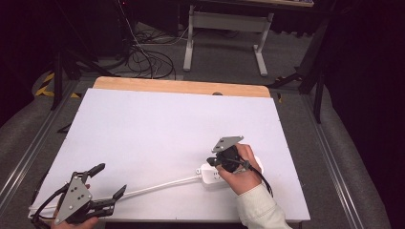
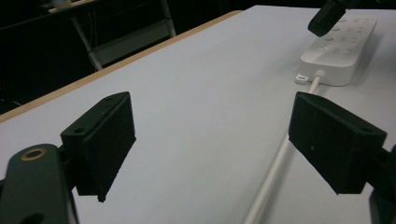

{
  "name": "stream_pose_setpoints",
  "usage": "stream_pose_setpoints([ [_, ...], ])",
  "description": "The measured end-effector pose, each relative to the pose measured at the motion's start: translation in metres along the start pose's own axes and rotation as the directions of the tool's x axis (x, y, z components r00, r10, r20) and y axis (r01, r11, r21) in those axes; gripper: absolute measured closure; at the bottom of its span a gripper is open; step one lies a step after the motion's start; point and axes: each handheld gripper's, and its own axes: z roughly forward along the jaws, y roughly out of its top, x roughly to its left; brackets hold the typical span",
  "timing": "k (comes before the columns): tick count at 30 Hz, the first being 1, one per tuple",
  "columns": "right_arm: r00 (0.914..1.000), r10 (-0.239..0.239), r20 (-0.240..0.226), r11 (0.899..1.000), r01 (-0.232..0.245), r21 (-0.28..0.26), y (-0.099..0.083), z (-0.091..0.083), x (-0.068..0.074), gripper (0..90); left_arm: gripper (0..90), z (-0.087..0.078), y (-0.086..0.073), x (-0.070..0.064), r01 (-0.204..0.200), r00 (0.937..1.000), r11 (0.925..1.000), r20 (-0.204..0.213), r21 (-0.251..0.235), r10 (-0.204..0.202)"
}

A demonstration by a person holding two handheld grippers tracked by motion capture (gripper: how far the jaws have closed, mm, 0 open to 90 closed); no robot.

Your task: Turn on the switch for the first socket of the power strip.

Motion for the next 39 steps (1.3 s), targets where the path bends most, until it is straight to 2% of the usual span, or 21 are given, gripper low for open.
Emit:
stream_pose_setpoints([
  [3, 1.0, -0.005, 0.008, 0.998, 0.006, -0.058, 0.002, -0.01, 0.002, 90.0, 15.3, 0.0, 0.0, 0.0, 0.002, 1.0, 1.0, -0.001, -0.001, -0.002],
  [4, 1.0, -0.005, 0.008, 0.998, 0.006, -0.058, 0.002, -0.01, 0.002, 90.0, 15.3, 0.0, 0.0, 0.0, 0.001, 1.0, 1.0, 0.0, 0.0, -0.001],
  [5, 1.0, -0.005, 0.007, 0.994, 0.006, -0.112, 0.004, -0.018, 0.002, 90.0, 15.3, 0.0, 0.0, 0.0, 0.0, 1.0, 1.0, 0.001, 0.001, 0.0],
  [6, 1.0, -0.002, 0.003, 0.991, 0.002, -0.134, 0.004, -0.023, 0.003, 90.0, 15.3, 0.0, 0.0, 0.0, 0.0, 1.0, 1.0, 0.001, 0.001, 0.0],
  [13, 0.9996, -0.023, 0.017, 0.978, 0.027, -0.208, 0.007, -0.036, 0.007, 90.0, 15.3, 0.001, 0.0, 0.0, 0.003, 1.0, 1.0, 0.003, 0.002, -0.003],
  [14, 0.9996, -0.026, 0.009, 0.976, 0.028, -0.215, 0.007, -0.036, 0.006, 86.4, 15.3, 0.0, 0.0, 0.0, 0.002, 1.0, 1.0, 0.002, 0.001, -0.002],
  [15, 0.9999, -0.016, 0.001, 0.975, 0.016, -0.222, 0.006, -0.036, 0.006, 77.8, 15.3, 0.0, 0.0, 0.0, -0.004, 1.0, 1.0, 0.0, 0.002, 0.004],
  [16, 0.9999, -0.016, 0.001, 0.975, 0.016, -0.222, 0.006, -0.036, 0.006, 77.8, 15.3, 0.0, 0.0, 0.0, -0.003, 1.0, 1.0, -0.001, 0.003, 0.003],
  [17, 0.9999, -0.013, 0.007, 0.968, 0.014, -0.252, 0.006, -0.038, 0.004, 69.0, 15.3, 0.0, 0.0, 0.001, -0.003, 1.0, 1.0, -0.001, 0.003, 0.003],
  [18, 0.9999, -0.013, 0.007, 0.968, 0.014, -0.252, 0.006, -0.038, 0.004, 69.0, 15.3, 0.0, 0.0, 0.0, 0.003, 1.0, 1.0, 0.001, 0.003, -0.003],
  [19, 0.9997, -0.013, 0.023, 0.959, 0.019, -0.281, 0.007, -0.039, 0.004, 56.8, 15.3, 0.0, 0.0, 0.0, 0.004, 1.0, 1.0, 0.001, 0.002, -0.004],
  [20, 0.9996, -0.009, 0.028, 0.958, 0.017, -0.285, 0.007, -0.04, 0.004, 51.0, 15.3, 0.0, 0.0, 0.0, 0.003, 1.0, 1.0, 0.001, 0.003, -0.003],
  [21, 0.9996, -0.009, 0.028, 0.958, 0.017, -0.285, 0.007, -0.04, 0.004, 51.0, 15.3, 0.001, 0.0, 0.0, 0.005, 1.0, 1.0, 0.002, 0.002, -0.005],
  [23, 0.9995, -0.018, 0.024, 0.958, 0.024, -0.286, 0.007, -0.038, 0.005, 40.4, 15.3, 0.001, 0.0, 0.0, -0.002, 1.0, 1.0, 0.0, 0.003, 0.002],
  [27, 0.9998, 0.014, 0.014, 0.96, -0.009, -0.281, 0.007, -0.039, 0.006, 35.5, 15.3, 0.001, 0.0, 0.0, 0.001, 1.0, 1.0, 0.0, 0.004, -0.001],
  [28, 0.9999, 0.012, 0.01, 0.95, -0.008, -0.311, 0.006, -0.04, 0.006, 32.8, 15.3, 0.001, 0.0, 0.0, -0.001, 1.0, 1.0, 0.0, 0.003, 0.001],
  [29, 0.9999, 0.012, 0.01, 0.95, -0.008, -0.311, 0.006, -0.04, 0.006, 32.8, 15.3, 0.001, 0.0, 0.0, -0.002, 1.0, 1.0, -0.002, 0.003, 0.002],
  [31, 0.9997, 0.02, -0.013, 0.938, -0.023, -0.346, 0.006, -0.043, 0.006, 31.2, 15.3, 0.0, 0.0, 0.0, -0.002, 1.0, 1.0, -0.002, 0.003, 0.002],
  [34, 0.9998, 0.016, -0.008, 0.933, -0.018, -0.361, 0.005, -0.045, 0.006, 28.0, 15.3, 0.0, 0.0, 0.0, -0.002, 1.0, 1.0, -0.002, 0.003, 0.002],
  [38, 0.9998, 0.012, -0.014, 0.914, -0.017, -0.405, 0.005, -0.051, 0.008, 20.9, 15.3, 0.001, 0.0, 0.0, -0.002, 1.0, 1.0, -0.001, 0.003, 0.002],
  [39, 0.9998, 0.012, -0.014, 0.914, -0.017, -0.405, 0.005, -0.051, 0.008, 20.9, 15.3, 0.001, 0.0, 0.0, 0.0, 1.0, 1.0, 0.001, 0.004, 0.0],
])
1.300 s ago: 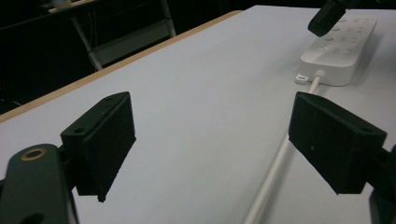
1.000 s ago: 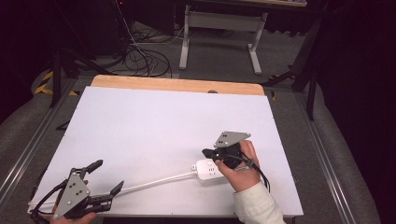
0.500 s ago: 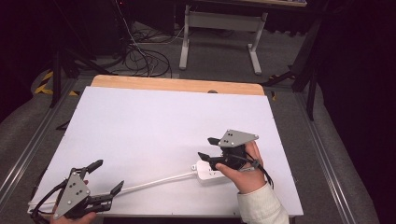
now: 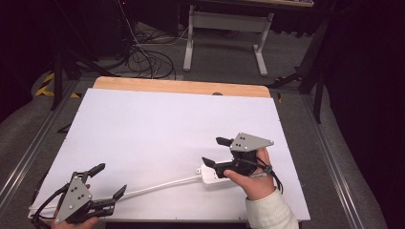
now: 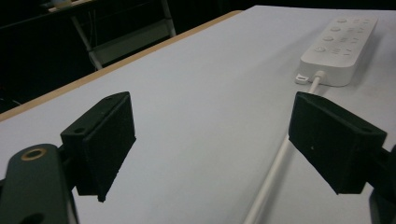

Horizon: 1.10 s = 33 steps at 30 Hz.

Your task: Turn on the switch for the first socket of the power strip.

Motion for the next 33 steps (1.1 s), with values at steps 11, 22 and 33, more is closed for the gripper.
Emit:
stream_pose_setpoints([
  [11, 0.9999, -0.002, 0.013, 0.999, 0.003, -0.043, 0.0, -0.015, 0.002, 16.1, 15.3, 0.0, 0.0, 0.0, 0.005, 1.0, 1.0, -0.001, -0.002, -0.005],
  [22, 0.998, 0.029, 0.056, 0.998, -0.025, -0.066, -0.027, -0.048, 0.0, 16.2, 15.3, 0.0, 0.0, 0.0, -0.002, 1.0, 1.0, -0.004, -0.002, 0.002],
  [33, 0.9955, 0.04, 0.086, 0.996, -0.033, -0.083, -0.054, -0.065, -0.007, 16.1, 15.2, 0.001, 0.0, 0.0, 0.001, 1.0, 1.0, -0.004, 0.002, -0.001],
])
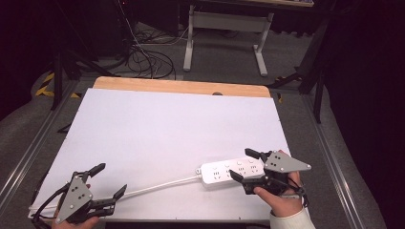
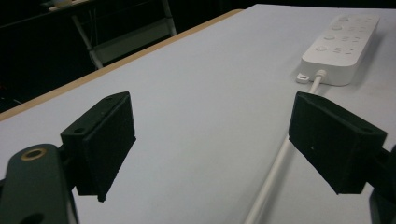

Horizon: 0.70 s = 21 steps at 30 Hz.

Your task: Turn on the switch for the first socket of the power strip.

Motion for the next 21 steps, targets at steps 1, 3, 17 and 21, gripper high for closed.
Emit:
stream_pose_setpoints([
  [1, 1.0, 0.0, 0.0, 1.0, 0.0, 0.0, 0.0, 0.0, 0.0, 16.1, 15.2, 0.0, 0.0, 0.0, 0.004, 1.0, 1.0, 0.001, -0.001, -0.004],
  [3, 0.9999, 0.007, 0.009, 1.0, -0.007, -0.001, -0.006, -0.004, -0.001, 16.1, 15.3, 0.0, 0.0, 0.0, 0.004, 1.0, 1.0, 0.001, -0.001, -0.004],
  [17, 0.9934, 0.101, 0.055, 0.995, -0.101, 0.001, -0.056, -0.021, -0.013, 16.0, 15.2, 0.0, 0.0, 0.0, -0.002, 1.0, 1.0, -0.009, 0.003, 0.002],
  [21, 0.9923, 0.095, 0.079, 0.995, -0.098, 0.03, -0.064, -0.02, -0.013, 16.0, 15.2, 0.001, -0.001, 0.0, 0.003, 1.0, 1.0, -0.005, 0.009, -0.003],
])
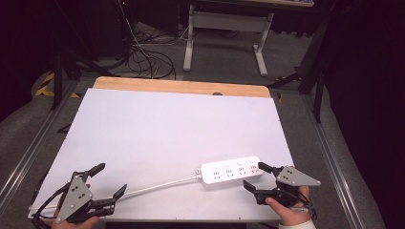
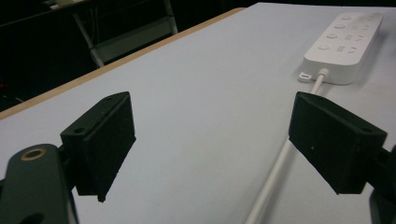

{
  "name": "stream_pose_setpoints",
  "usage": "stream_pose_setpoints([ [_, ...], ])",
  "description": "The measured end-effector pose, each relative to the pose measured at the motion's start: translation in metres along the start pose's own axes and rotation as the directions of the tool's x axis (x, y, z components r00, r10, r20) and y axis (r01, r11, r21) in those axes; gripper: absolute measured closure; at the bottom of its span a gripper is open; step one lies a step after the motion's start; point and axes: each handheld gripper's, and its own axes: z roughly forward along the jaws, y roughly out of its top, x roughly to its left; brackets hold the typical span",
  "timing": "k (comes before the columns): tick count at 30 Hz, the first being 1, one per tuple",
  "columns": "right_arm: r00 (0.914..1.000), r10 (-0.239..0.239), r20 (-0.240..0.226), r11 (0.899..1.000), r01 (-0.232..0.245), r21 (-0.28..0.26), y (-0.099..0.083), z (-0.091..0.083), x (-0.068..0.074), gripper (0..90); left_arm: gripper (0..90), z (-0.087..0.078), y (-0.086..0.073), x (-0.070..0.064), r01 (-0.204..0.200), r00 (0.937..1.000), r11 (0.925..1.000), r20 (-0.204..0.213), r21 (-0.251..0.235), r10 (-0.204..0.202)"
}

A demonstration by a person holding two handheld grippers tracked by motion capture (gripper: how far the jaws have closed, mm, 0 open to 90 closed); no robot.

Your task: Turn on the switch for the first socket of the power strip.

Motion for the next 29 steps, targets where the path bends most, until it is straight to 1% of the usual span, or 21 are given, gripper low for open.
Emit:
stream_pose_setpoints([
  [2, 1.0, 0.001, 0.006, 1.0, -0.001, 0.015, -0.005, 0.001, 0.0, 16.0, 15.2, 0.0, 0.0, 0.0, 0.001, 1.0, 1.0, 0.0, 0.0, -0.001],
  [4, 1.0, 0.001, 0.007, 1.0, -0.001, 0.011, -0.007, 0.001, -0.001, 16.0, 15.2, 0.0, 0.0, 0.001, -0.003, 1.0, 1.0, -0.001, 0.001, 0.003],
  [5, 0.9999, 0.004, 0.011, 1.0, -0.004, 0.012, -0.008, 0.0, -0.001, 16.0, 15.2, 0.001, -0.001, 0.001, 0.003, 1.0, 1.0, 0.0, 0.001, -0.003],
  [6, 0.9999, 0.008, 0.012, 1.0, -0.008, 0.007, -0.009, 0.0, -0.001, 16.2, 15.2, 0.001, -0.001, 0.001, -0.004, 1.0, 1.0, -0.003, 0.003, 0.004],
  [7, 0.9998, 0.013, 0.015, 1.0, -0.013, 0.003, -0.013, -0.001, -0.002, 17.3, 15.2, 0.001, -0.001, 0.001, -0.004, 1.0, 1.0, -0.003, 0.003, 0.004],
  [10, 0.9998, 0.015, 0.016, 1.0, -0.015, 0.016, -0.017, 0.0, -0.002, 17.6, 15.2, 0.001, -0.001, 0.002, -0.003, 1.0, 1.0, -0.004, 0.005, 0.003],
  [12, 0.9998, 0.019, 0.011, 0.999, -0.019, 0.031, -0.022, 0.001, -0.002, 17.6, 15.2, 0.002, -0.001, 0.001, 0.005, 1.0, 1.0, -0.001, 0.006, -0.005],
  [17, 0.9998, 0.02, 0.008, 0.999, -0.021, 0.03, -0.022, 0.002, -0.003, 17.6, 15.2, 0.002, -0.001, 0.002, 0.0, 1.0, 1.0, -0.002, 0.007, 0.0],
  [19, 0.9998, 0.019, 0.007, 0.999, -0.019, 0.028, -0.022, 0.002, -0.003, 17.5, 15.2, 0.002, -0.001, 0.002, 0.001, 1.0, 1.0, -0.002, 0.006, -0.001],
  [20, 0.9998, 0.018, 0.008, 0.999, -0.018, 0.027, -0.022, 0.002, -0.003, 17.5, 15.2, 0.002, -0.001, 0.002, 0.008, 1.0, 0.9999, 0.002, 0.008, -0.008],
  [22, 0.9998, 0.019, 0.01, 1.0, -0.019, 0.023, -0.021, 0.001, -0.003, 17.5, 15.1, 0.002, -0.001, 0.002, 0.0, 1.0, 1.0, -0.002, 0.008, 0.0],
  [23, 0.9998, 0.016, 0.007, 1.0, -0.016, 0.021, -0.021, 0.001, -0.002, 17.5, 15.0, 0.002, -0.002, 0.002, 0.008, 1.0, 0.9999, 0.001, 0.007, -0.008],
  [25, 0.9999, 0.015, 0.007, 1.0, -0.016, 0.021, -0.021, 0.001, -0.002, 17.5, 15.0, 0.002, -0.001, 0.001, 0.009, 1.0, 1.0, 0.0, 0.001, -0.009],
  [27, 0.9999, 0.013, 0.004, 1.0, -0.013, 0.02, -0.021, 0.002, -0.002, 17.4, 14.8, 0.002, -0.001, 0.002, 0.001, 1.0, 1.0, -0.003, -0.001, -0.001],
  [29, 1.0, 0.009, 0.004, 1.0, -0.009, 0.02, -0.02, 0.002, -0.001, 17.4, 14.8, 0.002, -0.002, 0.001, 0.009, 1.0, 1.0, 0.0, 0.0, -0.009],
])
